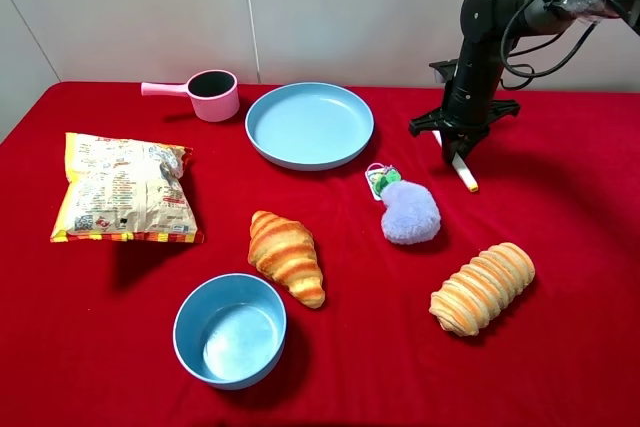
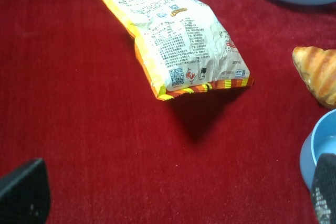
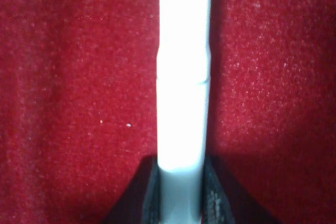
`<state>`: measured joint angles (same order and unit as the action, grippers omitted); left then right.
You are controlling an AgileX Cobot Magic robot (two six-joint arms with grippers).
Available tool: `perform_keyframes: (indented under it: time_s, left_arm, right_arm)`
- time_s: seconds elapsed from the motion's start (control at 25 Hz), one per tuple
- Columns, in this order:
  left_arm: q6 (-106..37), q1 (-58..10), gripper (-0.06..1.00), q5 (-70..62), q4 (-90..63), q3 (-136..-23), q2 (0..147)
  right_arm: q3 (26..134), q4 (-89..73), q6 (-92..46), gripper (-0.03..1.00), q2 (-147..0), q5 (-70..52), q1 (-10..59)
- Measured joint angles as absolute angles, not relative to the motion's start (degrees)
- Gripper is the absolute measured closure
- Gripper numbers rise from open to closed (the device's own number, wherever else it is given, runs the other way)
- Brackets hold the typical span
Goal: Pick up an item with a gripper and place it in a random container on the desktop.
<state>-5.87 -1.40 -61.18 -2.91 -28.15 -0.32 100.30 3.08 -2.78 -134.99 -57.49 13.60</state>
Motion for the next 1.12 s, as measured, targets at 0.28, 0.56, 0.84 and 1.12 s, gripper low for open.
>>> perform_keyframes:
  time_s: [0.28,0.56,0.84,1.12]
  left_arm:
    - [-5.87,-1.40,-0.05,-61.18,-2.91,-28.15,-0.32]
    - [-5.87,-1.40,-0.05,-61.18,-2.91,-28.15,-0.32]
    - [-5.87,-1.40,-0.05,-61.18,-2.91,-28.15,-0.32]
    - [-5.87,-1.40,-0.05,-61.18,-2.91,-28.15,-0.32]
  right_arm:
    - [100.30,3.47,-2.78,0.85,-134.99,-57.69,13.60]
    - [106.25,3.69,-2.55,0.85,-135.04,-63.92,13.60]
    - [113.00,3.69,-2.55,0.85,-135.04,-69.06,13.60]
    - [114.51,2.91,-0.62,0.85,-134.19,-69.50,13.60]
